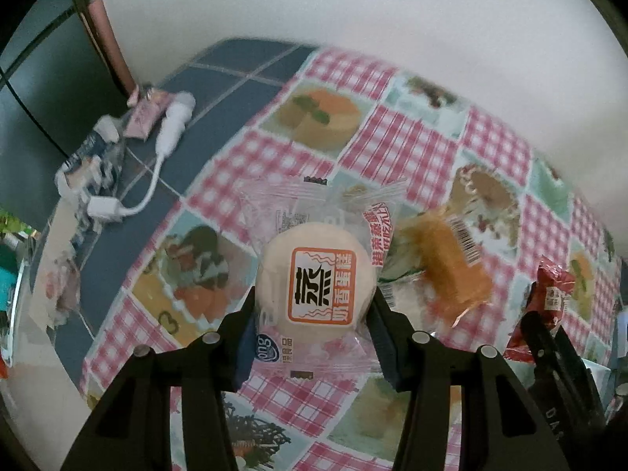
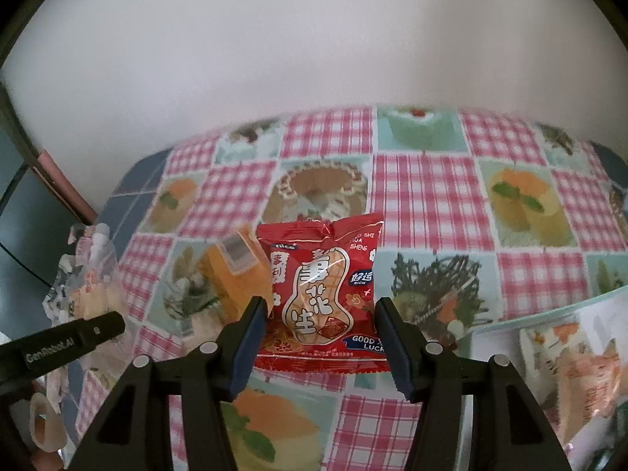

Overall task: Organize snacks
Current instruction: 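Carry the bun pack with the left tool while the right tool carries the peanut bag to the tray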

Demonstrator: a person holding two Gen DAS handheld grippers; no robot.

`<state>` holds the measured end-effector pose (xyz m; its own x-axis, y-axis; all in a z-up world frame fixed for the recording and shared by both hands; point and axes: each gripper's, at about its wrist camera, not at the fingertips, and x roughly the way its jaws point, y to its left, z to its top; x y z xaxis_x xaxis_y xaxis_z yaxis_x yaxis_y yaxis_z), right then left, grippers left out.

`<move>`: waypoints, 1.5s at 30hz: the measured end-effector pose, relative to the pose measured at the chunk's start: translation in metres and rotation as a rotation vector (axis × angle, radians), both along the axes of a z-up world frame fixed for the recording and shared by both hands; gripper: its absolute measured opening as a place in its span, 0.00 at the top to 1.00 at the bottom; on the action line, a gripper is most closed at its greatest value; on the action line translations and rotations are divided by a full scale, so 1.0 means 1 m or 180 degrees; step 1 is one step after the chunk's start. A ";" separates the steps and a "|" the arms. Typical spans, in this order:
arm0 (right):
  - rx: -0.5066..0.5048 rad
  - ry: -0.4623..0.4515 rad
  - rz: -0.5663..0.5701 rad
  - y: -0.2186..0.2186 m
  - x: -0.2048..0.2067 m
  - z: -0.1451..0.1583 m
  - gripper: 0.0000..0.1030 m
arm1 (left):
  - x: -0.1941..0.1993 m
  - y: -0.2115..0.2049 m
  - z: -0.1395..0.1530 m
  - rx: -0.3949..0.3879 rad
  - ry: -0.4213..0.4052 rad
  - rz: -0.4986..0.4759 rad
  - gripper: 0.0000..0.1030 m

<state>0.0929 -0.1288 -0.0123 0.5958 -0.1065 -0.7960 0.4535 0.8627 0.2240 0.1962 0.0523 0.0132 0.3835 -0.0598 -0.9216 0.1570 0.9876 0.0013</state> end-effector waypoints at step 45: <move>-0.0188 -0.0359 -0.0961 -0.093 -0.165 0.106 0.42 | -0.148 -0.134 0.077 -0.0148 -0.0613 -0.1217 0.48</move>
